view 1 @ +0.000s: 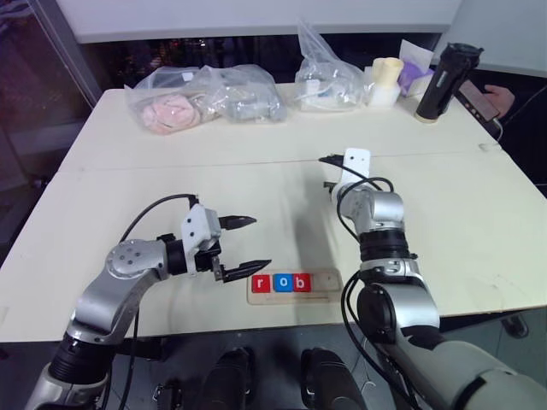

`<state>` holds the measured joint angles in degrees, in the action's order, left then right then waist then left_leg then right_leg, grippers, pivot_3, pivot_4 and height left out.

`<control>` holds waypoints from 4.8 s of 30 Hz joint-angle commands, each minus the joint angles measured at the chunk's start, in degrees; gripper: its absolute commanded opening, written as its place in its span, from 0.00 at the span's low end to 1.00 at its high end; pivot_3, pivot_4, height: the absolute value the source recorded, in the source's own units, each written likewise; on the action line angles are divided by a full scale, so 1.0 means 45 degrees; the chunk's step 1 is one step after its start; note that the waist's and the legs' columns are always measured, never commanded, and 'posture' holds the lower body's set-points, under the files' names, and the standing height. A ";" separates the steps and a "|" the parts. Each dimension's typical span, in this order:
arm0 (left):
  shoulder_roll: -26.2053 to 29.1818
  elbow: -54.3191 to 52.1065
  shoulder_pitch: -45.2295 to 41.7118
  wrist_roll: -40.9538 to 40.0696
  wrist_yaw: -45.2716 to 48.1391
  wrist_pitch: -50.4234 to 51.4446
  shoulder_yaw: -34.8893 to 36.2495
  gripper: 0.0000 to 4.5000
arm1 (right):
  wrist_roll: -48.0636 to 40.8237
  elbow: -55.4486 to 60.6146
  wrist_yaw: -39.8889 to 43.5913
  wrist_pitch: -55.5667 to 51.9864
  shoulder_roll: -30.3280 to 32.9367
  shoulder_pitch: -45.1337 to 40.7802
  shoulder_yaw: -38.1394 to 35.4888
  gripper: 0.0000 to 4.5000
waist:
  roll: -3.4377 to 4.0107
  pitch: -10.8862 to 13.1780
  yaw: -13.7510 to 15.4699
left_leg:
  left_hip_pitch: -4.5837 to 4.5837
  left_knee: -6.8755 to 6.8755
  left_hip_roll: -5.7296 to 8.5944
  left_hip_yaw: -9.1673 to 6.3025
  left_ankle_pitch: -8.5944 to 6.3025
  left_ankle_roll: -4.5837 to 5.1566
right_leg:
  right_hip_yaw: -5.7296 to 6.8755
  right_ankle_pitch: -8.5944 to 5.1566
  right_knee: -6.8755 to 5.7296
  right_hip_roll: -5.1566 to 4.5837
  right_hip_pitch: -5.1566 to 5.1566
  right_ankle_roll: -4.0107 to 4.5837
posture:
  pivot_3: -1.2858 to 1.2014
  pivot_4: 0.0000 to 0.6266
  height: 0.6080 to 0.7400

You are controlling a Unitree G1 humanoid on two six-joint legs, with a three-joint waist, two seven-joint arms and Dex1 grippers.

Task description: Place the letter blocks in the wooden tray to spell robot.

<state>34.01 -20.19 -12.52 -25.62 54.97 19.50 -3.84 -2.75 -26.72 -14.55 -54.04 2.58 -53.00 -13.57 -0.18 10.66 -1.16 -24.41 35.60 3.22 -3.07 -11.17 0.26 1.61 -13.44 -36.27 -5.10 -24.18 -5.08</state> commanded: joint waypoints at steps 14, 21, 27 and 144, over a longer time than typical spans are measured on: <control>-0.0240 0.0066 -0.0207 -0.0110 0.0418 -0.0314 -0.0367 1.00 | -0.2678 1.4285 0.4633 -0.8547 0.5161 0.5796 0.1026 0.26 | 0.0004 0.0004 0.0126 | -0.0022 -0.0006 -0.0010 -0.0009 -0.0003 0.0003 | 0.0010 -0.0035 0.0030 -0.0021 -0.0009 0.0046 | 0.52 0.24 0.98; -0.0207 0.0194 -0.0399 -0.0207 0.0639 -0.0192 -0.0337 1.00 | -0.3724 1.5892 0.4313 -0.8547 0.4902 0.8442 0.0311 0.26 | 0.0001 0.0006 0.0088 | -0.0028 0.0015 -0.0009 0.0009 -0.0004 0.0000 | 0.0013 -0.0044 0.0046 -0.0060 -0.0006 0.0042 | 0.52 0.24 0.98; -0.0209 0.0242 -0.0647 -0.0195 0.0628 -0.0064 -0.0353 1.00 | -0.4264 1.5802 0.3972 -0.8547 0.4804 0.9040 0.0371 0.26 | 0.0000 0.0006 0.0144 | -0.0037 0.0014 -0.0007 0.0004 -0.0004 0.0000 | 0.0014 -0.0038 0.0057 -0.0075 -0.0003 0.0056 | 0.52 0.24 0.98; 0.0320 -0.0739 0.0055 -0.0578 0.0057 0.0367 -0.0128 1.00 | -0.2053 1.1547 1.7351 0.4944 1.1324 0.8521 0.5621 0.99 | -0.0036 0.0039 0.0441 | -0.0043 0.0082 0.0000 -0.0005 -0.0068 0.0024 | 0.0052 -0.0010 0.0234 -0.0102 0.0124 0.0030 | 0.52 0.24 0.98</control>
<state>35.41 -21.26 -11.82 -27.02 55.09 21.05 -5.37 -11.58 23.93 63.36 -32.66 52.93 -14.78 12.64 -0.34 10.84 0.82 -24.60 35.98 3.22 -3.09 -11.48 0.37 1.85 -13.48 -35.21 -5.55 -23.63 -4.95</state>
